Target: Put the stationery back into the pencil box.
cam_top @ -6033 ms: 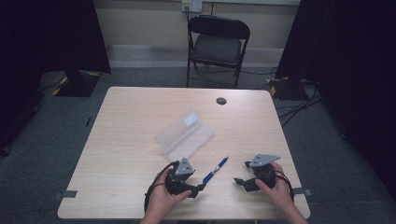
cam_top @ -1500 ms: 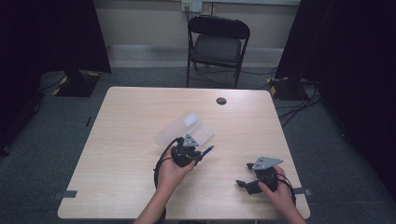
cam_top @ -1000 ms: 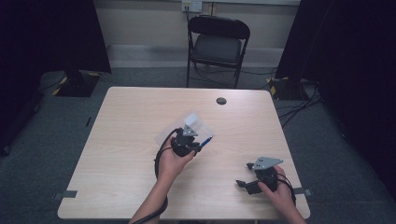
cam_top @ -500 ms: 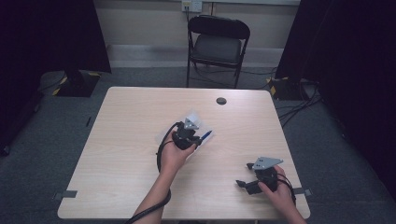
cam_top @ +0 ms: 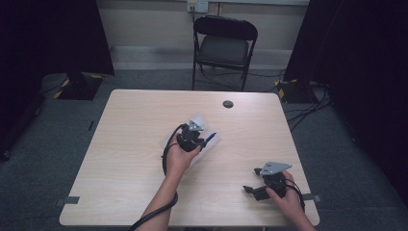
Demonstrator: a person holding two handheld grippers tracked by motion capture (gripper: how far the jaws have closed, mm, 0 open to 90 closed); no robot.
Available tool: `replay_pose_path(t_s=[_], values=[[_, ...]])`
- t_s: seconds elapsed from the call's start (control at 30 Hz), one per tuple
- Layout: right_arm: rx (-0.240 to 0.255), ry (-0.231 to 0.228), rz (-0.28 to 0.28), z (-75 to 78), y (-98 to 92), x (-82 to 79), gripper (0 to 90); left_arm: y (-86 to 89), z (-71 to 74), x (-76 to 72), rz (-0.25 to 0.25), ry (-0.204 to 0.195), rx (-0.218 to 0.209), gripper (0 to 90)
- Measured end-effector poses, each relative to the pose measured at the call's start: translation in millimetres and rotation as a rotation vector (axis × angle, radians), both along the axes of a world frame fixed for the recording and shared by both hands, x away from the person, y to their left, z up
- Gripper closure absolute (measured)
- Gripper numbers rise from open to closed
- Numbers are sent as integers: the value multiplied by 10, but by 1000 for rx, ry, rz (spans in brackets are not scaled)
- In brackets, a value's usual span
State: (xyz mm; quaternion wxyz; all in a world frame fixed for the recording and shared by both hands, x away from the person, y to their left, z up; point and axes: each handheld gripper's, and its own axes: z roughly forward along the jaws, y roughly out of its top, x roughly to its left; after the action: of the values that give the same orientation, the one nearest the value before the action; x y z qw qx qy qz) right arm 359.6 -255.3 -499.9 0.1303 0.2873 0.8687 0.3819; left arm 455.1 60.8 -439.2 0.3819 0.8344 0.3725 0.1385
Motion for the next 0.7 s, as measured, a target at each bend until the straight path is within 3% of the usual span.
replay_pose_path(t_s=[0.13, 0.4, 0.7], values=[[0, 0, 0, 0, 0, 0, 149, -3, -5, 24, 3, -1, 12, 796], [0, 0, 0, 0, 0, 0, 149, -4, -51, 90, 19, -5, -4, 796], [0, 0, 0, 0, 0, 0, 149, 37, -142, 165, 50, -1, 26, 796]])
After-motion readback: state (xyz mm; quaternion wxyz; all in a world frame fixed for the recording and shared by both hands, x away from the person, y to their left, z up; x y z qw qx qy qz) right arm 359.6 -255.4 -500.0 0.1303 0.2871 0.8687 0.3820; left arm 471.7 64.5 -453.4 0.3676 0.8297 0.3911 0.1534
